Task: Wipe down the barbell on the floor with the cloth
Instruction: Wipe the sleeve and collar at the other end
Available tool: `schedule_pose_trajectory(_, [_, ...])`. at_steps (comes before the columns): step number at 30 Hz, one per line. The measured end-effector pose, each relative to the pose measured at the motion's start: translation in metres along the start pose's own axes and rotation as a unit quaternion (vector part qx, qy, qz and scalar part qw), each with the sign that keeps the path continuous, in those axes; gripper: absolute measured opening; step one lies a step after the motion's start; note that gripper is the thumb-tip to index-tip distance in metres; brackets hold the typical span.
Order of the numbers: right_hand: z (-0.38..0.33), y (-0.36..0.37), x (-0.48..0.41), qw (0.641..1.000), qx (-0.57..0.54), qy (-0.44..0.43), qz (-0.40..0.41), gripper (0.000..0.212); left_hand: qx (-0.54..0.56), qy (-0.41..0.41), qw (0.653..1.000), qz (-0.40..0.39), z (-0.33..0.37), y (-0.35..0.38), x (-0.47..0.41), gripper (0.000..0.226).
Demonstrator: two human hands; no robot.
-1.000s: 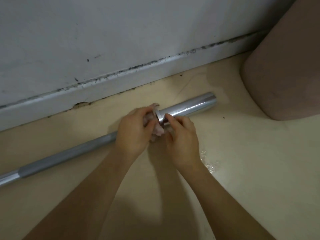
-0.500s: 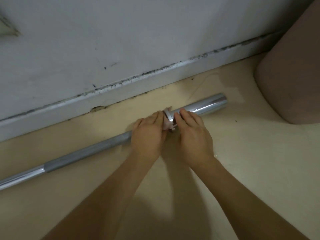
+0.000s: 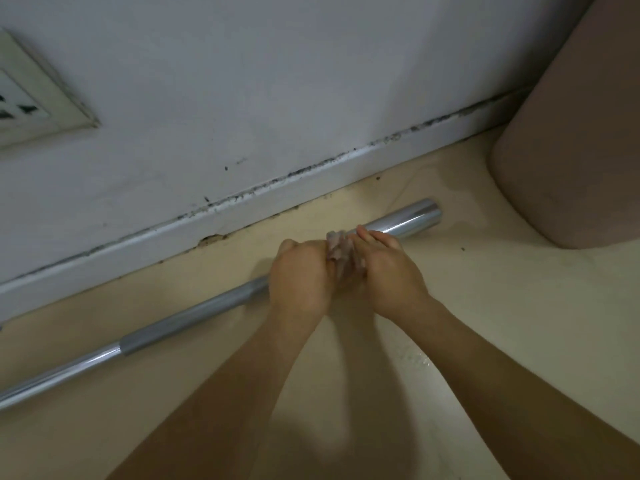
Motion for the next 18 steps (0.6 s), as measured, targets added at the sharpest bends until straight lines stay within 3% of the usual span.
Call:
schedule_pose_trajectory(5, [-0.003, -0.002, -0.003, 1.000, -0.015, 0.016, 0.000, 0.051, 0.026, 0.050, 0.995, -0.083, -0.002, 0.051, 0.027, 0.039])
schedule_pose_trajectory(9, [-0.001, -0.002, -0.003, 1.000, -0.023, 0.014, -0.011, 0.052, 0.018, 0.114, 0.990, -0.075, -0.010, 0.029, 0.021, 0.039])
schedule_pose_trajectory(11, [-0.005, -0.004, -0.004, 0.997, -0.053, 0.039, -0.040, 0.050, 0.087, 0.043, 0.988, -0.117, -0.025, 0.010, 0.009, 0.029])
schedule_pose_trajectory(15, [-0.038, -0.039, -0.018, 0.982, -0.108, 0.153, -0.023, 0.040, 0.268, -0.106, 0.936, -0.202, -0.065, -0.032, -0.010, 0.029])
schedule_pose_trajectory(17, [-0.076, -0.063, -0.026, 0.964, -0.197, 0.173, -0.040, 0.035, 0.343, -0.132, 0.905, -0.214, -0.080, -0.060, -0.017, 0.027])
schedule_pose_trajectory(18, [-0.098, -0.070, -0.028, 0.937, -0.279, 0.194, -0.075, 0.033, 0.382, -0.144, 0.886, -0.222, -0.085, -0.076, -0.017, 0.023])
Point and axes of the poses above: each hand's wrist, its own x-axis away from the middle knuckle, its own y-axis out of the palm, z = x × y, the point moved 5 cm from there along -x, towards the middle knuckle, and after that the axes turned 15 degrees about z, right-handed, at the moved point
